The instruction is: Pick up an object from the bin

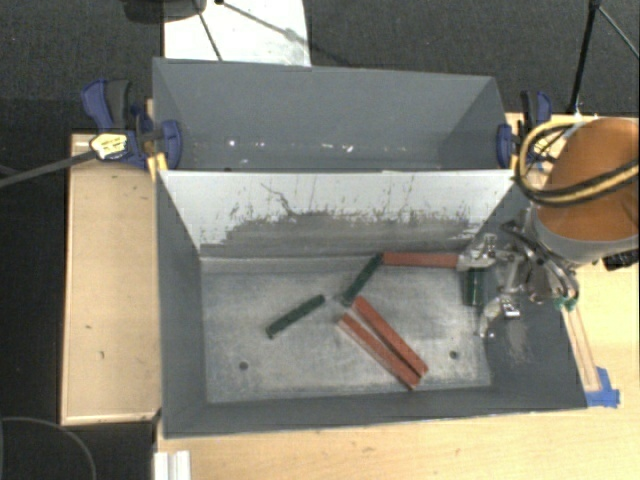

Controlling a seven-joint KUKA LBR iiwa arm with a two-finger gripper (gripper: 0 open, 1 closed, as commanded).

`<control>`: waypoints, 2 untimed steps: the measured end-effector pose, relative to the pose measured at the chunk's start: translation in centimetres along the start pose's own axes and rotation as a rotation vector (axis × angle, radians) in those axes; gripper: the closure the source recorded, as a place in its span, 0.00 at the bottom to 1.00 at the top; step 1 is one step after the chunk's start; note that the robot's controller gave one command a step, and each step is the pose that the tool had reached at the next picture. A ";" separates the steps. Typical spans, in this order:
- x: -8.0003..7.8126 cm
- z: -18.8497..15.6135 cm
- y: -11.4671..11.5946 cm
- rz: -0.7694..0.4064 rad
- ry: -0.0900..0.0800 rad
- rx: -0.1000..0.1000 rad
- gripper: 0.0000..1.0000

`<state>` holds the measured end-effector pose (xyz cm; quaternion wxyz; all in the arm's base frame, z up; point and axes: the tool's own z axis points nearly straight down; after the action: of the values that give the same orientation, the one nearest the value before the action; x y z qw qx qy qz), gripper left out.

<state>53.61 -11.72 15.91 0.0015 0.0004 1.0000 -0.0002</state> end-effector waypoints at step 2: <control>0.5 4.1 7.5 0.233 0.004 0.000 0.00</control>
Offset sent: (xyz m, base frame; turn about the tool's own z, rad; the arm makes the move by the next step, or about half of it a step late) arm 0.0077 0.0880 -0.0190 0.2717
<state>53.15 -4.19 11.78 -0.0007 0.1164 0.9932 0.0001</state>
